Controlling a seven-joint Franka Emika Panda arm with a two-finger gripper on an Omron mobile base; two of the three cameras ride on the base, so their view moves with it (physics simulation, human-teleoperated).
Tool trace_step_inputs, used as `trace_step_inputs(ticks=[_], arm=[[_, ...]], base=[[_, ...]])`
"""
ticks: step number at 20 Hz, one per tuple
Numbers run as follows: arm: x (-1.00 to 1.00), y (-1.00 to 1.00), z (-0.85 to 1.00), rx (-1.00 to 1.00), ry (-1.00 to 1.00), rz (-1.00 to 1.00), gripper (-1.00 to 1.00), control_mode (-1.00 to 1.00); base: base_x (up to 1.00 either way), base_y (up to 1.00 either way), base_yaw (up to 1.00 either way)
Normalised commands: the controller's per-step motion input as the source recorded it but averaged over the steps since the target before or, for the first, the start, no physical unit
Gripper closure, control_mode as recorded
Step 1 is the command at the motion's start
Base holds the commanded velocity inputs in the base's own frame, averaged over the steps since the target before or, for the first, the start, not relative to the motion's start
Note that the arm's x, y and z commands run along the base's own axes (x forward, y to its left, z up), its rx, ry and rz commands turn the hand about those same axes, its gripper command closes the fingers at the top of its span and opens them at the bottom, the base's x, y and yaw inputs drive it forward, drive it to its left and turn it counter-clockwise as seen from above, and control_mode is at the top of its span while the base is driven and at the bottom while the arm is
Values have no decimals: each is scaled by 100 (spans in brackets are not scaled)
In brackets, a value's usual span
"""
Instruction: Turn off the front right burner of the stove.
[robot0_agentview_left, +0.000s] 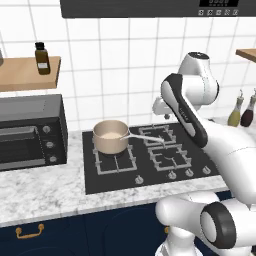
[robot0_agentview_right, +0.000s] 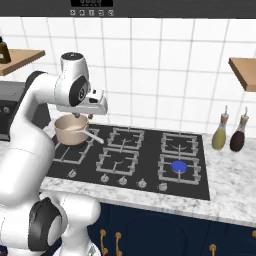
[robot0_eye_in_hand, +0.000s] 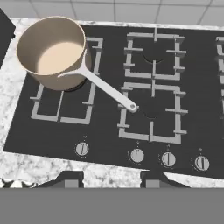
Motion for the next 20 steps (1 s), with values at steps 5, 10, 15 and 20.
trace_step_inputs(ticks=[5,10,15,20], arm=[[-36,-53,-1,5,-2,-11,-100,-100],[-61,-100,-15,8,-3,-41,-100,-100],[-39,-100,-33,1,-1,-52,-100,-100],[-13,-99,-42,0,0,-63,-100,-100]], base=[[0,0,0],[0,0,0],[0,0,0],[0,0,0]])
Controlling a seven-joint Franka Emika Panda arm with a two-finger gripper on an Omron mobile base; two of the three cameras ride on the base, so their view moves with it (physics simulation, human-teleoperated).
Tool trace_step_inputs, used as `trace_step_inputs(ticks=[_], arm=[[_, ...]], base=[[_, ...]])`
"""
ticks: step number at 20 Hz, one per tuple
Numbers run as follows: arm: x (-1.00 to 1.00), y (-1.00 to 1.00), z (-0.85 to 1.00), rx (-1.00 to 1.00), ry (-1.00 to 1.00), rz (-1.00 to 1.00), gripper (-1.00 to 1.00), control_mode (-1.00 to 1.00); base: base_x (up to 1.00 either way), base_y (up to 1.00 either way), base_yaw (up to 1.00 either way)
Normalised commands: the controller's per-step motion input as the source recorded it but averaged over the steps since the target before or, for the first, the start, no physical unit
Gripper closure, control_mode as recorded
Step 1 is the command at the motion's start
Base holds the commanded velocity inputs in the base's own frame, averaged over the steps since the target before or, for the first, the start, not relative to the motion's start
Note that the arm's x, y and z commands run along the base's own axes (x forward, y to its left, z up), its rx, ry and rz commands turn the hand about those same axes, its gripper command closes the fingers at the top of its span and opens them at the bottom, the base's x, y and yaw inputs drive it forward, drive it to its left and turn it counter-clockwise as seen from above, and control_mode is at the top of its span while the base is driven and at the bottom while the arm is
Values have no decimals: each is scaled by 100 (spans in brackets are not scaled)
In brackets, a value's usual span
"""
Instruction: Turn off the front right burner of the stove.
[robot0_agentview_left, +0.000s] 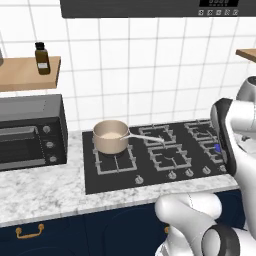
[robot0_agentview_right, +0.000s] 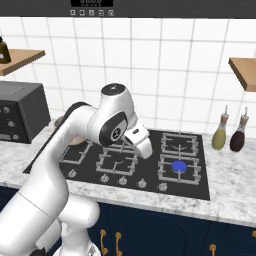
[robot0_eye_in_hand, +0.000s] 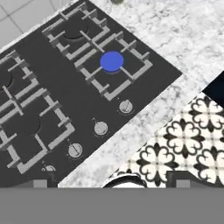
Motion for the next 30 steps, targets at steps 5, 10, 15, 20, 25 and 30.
trace_step_inputs(ticks=[5,10,15,20,25,30], arm=[[0,-100,-39,3,0,-61,-100,-100],[1,-69,-30,6,0,-11,-100,-100],[4,-21,-41,17,1,0,-100,-100],[25,0,-44,15,4,0,-100,-100],[43,1,-41,2,4,0,-100,-100],[41,0,-41,0,3,0,-100,-100]], base=[[0,0,0],[0,0,0],[0,0,0],[0,0,0],[0,0,0],[0,0,0]])
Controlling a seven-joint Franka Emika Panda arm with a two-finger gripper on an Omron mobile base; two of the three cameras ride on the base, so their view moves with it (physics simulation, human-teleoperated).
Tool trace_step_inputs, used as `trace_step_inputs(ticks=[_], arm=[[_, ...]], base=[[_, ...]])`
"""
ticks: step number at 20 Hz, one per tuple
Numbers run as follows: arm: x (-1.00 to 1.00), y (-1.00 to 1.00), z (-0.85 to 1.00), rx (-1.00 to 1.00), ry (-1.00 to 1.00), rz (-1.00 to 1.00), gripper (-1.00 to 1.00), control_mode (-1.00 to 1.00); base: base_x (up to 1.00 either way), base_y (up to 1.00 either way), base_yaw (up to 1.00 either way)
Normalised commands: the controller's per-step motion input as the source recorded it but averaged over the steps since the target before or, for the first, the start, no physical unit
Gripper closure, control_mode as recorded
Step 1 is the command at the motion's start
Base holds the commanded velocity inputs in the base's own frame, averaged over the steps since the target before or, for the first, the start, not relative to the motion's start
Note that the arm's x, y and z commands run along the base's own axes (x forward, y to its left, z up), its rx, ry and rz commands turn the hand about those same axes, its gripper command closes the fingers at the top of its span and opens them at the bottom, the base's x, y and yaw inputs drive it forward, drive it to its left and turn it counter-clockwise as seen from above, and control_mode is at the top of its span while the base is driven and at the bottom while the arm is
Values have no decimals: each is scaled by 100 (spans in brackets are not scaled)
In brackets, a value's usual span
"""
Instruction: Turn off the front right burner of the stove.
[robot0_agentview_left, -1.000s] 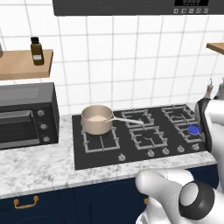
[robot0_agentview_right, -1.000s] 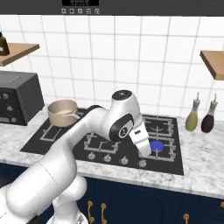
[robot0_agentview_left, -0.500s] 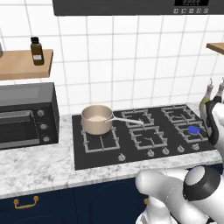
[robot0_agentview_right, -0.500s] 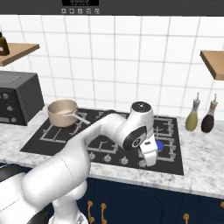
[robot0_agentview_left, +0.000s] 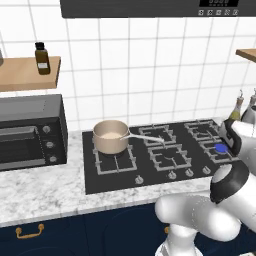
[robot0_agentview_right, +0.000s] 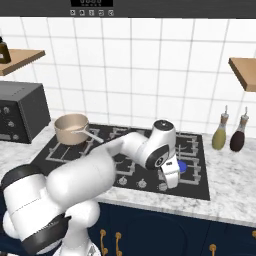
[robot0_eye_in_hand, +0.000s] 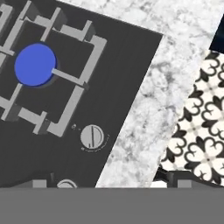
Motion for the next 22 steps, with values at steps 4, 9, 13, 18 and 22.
trace_step_inputs(ticks=[4,9,13,18,22], arm=[[36,0,-42,0,2,0,-100,-100],[31,0,-41,1,0,0,-100,-100],[13,0,-49,1,0,0,-100,-100],[0,0,-24,6,9,0,-100,-100],[0,0,-21,3,8,0,-100,-100]], base=[[0,0,0],[0,0,0],[0,0,0],[0,0,0],[0,0,0]])
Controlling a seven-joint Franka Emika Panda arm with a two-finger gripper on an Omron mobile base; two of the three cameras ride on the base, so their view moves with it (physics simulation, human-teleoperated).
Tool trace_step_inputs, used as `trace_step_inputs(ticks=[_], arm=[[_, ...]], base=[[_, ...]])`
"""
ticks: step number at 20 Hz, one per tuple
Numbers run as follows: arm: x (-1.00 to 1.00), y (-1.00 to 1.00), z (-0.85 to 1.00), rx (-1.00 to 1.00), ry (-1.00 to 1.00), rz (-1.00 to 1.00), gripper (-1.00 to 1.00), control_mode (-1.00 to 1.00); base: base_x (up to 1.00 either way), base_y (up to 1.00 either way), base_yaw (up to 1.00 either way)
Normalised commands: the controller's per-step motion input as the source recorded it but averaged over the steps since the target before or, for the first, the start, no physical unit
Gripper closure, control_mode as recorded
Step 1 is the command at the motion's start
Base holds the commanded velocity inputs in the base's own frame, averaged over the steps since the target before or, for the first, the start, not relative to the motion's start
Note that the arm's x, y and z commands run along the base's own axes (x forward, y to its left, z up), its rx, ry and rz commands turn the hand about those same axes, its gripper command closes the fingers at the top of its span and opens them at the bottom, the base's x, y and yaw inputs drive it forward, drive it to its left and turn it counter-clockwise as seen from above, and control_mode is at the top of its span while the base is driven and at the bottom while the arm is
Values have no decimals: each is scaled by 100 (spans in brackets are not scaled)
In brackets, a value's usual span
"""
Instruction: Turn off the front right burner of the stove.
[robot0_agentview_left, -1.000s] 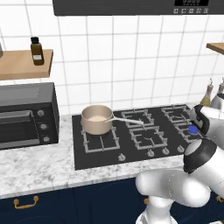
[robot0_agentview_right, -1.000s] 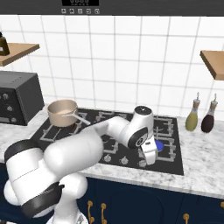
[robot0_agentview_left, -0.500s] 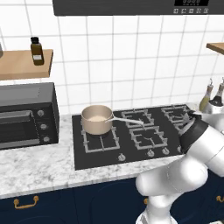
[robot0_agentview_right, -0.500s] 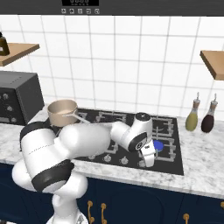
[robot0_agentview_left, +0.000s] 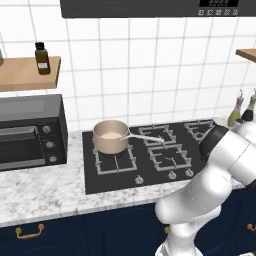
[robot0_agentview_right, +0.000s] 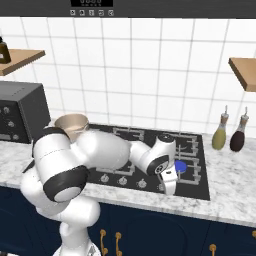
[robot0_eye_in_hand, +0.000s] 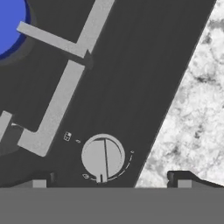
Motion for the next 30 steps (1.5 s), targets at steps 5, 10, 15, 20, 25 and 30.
trace_step_inputs(ticks=[5,10,15,20,25,30], arm=[[0,0,-23,0,5,0,-100,-100],[1,0,-23,0,3,0,-100,-100],[15,-3,-1,0,0,0,-100,-100],[12,-2,0,0,0,0,-100,-100],[0,0,0,0,0,0,100,-100],[0,0,0,0,0,0,100,-100]], base=[[0,0,0],[0,0,0],[0,0,0],[0,0,0],[0,0,0],[0,0,0]])
